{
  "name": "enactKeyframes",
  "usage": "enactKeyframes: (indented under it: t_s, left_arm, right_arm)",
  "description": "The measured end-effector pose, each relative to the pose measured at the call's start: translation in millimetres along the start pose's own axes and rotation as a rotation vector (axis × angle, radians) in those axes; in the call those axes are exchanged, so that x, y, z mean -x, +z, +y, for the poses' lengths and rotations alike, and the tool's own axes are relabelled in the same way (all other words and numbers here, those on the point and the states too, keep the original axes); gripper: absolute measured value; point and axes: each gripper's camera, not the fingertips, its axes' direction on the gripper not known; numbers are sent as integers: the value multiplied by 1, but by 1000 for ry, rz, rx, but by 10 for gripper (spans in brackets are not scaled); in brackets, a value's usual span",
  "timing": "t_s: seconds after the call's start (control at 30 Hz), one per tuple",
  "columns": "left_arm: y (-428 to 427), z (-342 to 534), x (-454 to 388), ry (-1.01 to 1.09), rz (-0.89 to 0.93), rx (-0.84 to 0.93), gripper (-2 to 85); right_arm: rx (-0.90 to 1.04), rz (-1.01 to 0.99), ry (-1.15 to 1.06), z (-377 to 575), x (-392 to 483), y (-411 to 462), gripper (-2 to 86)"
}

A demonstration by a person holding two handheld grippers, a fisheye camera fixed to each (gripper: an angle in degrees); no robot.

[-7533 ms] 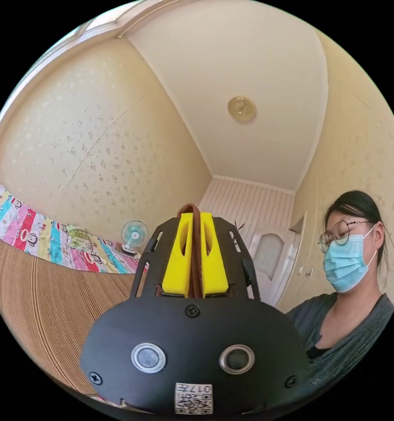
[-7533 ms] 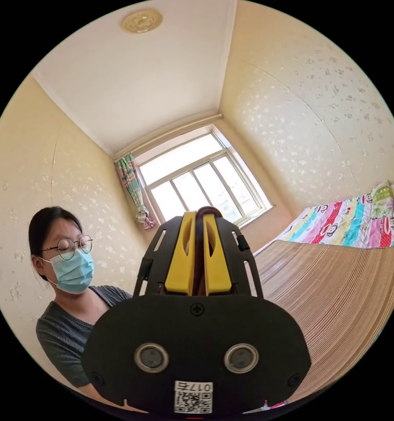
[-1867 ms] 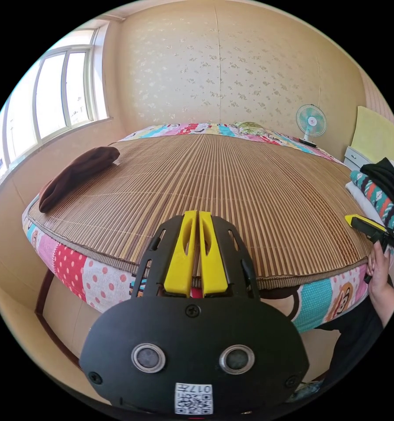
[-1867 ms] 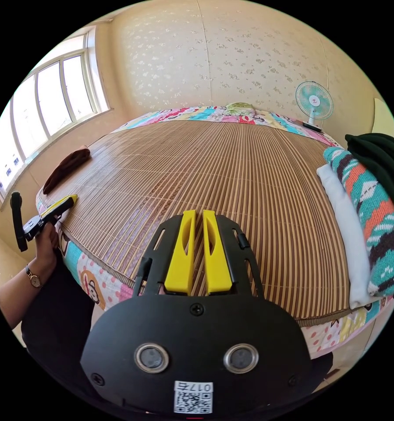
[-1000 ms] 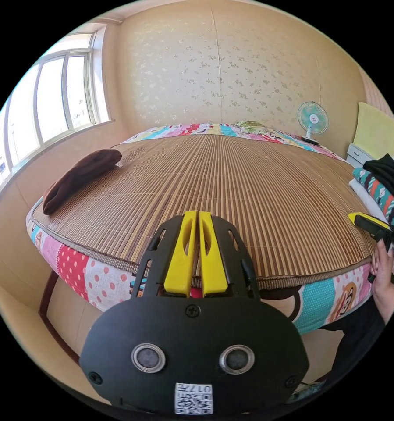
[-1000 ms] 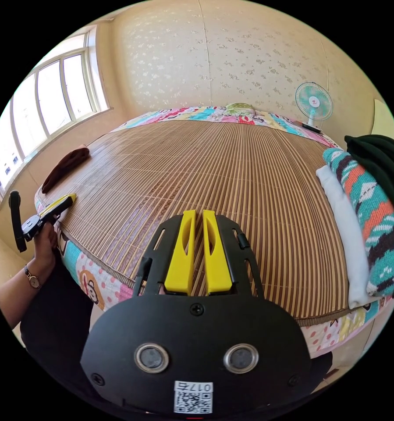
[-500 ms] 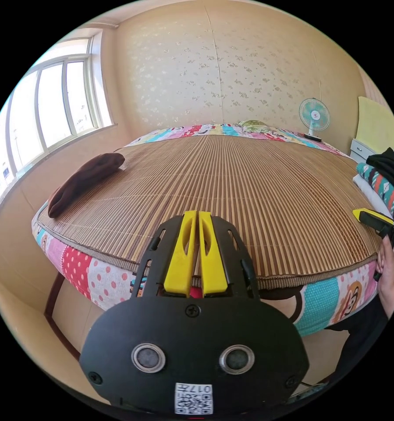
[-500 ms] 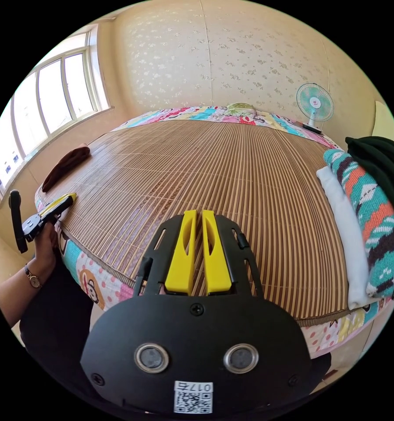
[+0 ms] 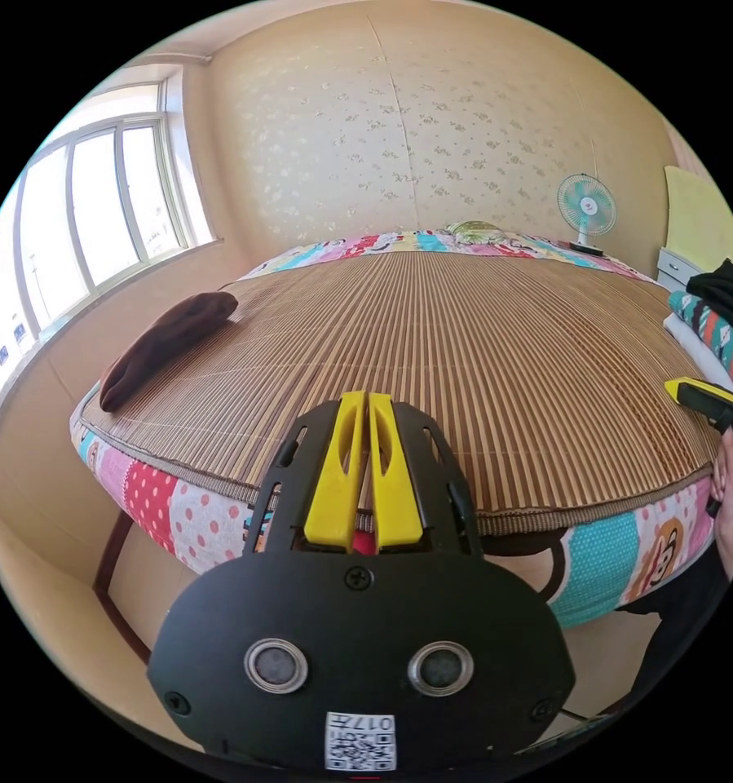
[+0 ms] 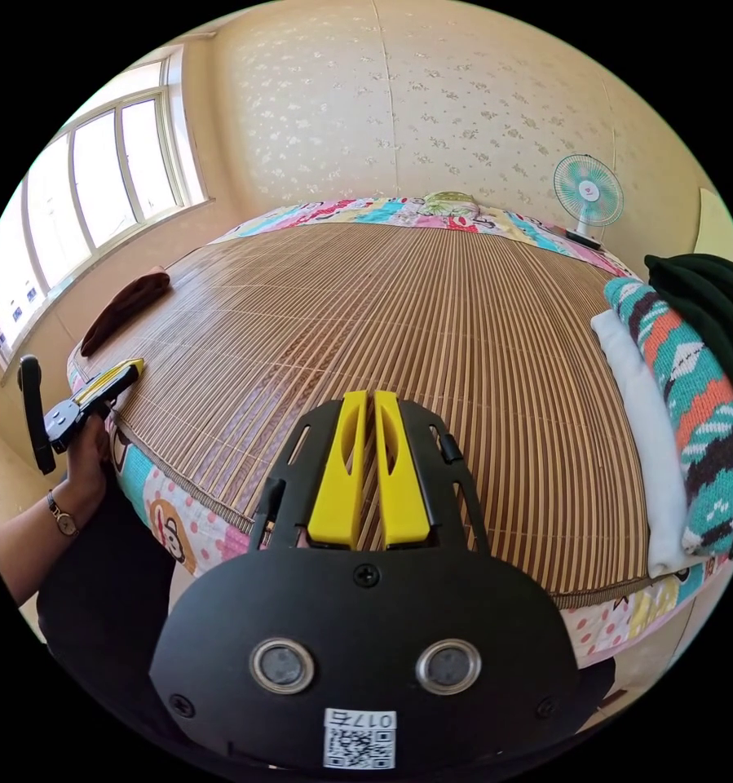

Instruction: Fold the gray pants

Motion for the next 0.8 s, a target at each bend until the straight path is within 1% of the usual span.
enactKeyframes:
  t_s: [0.3, 0.47, 0.8]
  left_arm:
    - [0, -3, 15, -28, 35, 7, -7]
    - [1, -5, 30, -62, 87, 11, -6]
    - [0, -8, 36, -60, 78, 7, -6]
  right_arm:
    - [0, -10, 1, 0, 6, -1, 11]
    - [-1, -14, -3, -1, 10, -2, 6]
    - [-4, 2, -9, -5, 19, -3, 5]
